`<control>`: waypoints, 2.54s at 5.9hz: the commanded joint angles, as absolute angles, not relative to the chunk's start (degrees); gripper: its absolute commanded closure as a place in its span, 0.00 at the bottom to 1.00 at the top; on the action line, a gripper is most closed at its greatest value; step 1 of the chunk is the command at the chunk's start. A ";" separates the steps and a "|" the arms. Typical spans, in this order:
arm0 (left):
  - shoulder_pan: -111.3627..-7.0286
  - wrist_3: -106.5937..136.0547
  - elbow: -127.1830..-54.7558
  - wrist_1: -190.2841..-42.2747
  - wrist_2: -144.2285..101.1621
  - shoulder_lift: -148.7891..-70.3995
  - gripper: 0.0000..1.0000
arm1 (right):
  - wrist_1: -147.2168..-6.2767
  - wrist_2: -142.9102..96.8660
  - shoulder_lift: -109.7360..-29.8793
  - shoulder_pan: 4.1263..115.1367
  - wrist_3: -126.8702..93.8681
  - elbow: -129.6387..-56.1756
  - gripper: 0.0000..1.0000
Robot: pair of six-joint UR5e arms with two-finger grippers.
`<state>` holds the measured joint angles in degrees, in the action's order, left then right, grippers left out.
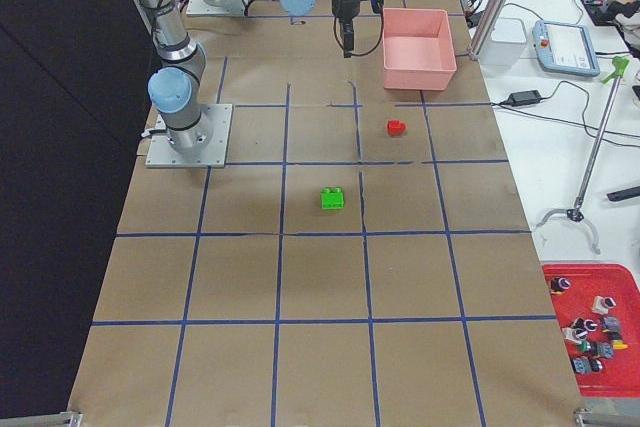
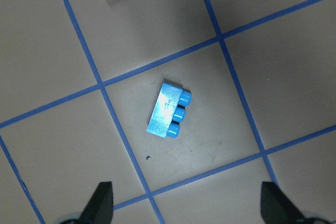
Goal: Put all blocks into box
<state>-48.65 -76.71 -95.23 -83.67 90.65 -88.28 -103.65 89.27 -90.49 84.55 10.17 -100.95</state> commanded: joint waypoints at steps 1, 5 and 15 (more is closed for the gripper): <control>-48.52 -91.35 -96.24 -83.40 90.62 -88.33 0.01 | -103.88 89.82 -90.79 77.90 20.61 -102.73 0.00; -46.68 -92.11 -113.94 -63.82 89.82 -91.73 0.01 | -107.10 89.73 -93.60 65.52 20.82 -110.27 0.00; -45.97 -89.74 -119.44 -42.80 86.92 -107.40 0.02 | -146.16 88.68 -73.65 47.81 46.05 -122.87 0.04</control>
<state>-45.90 -89.67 -119.14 -42.82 86.86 -107.02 -145.30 88.70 -74.57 47.76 46.06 -122.90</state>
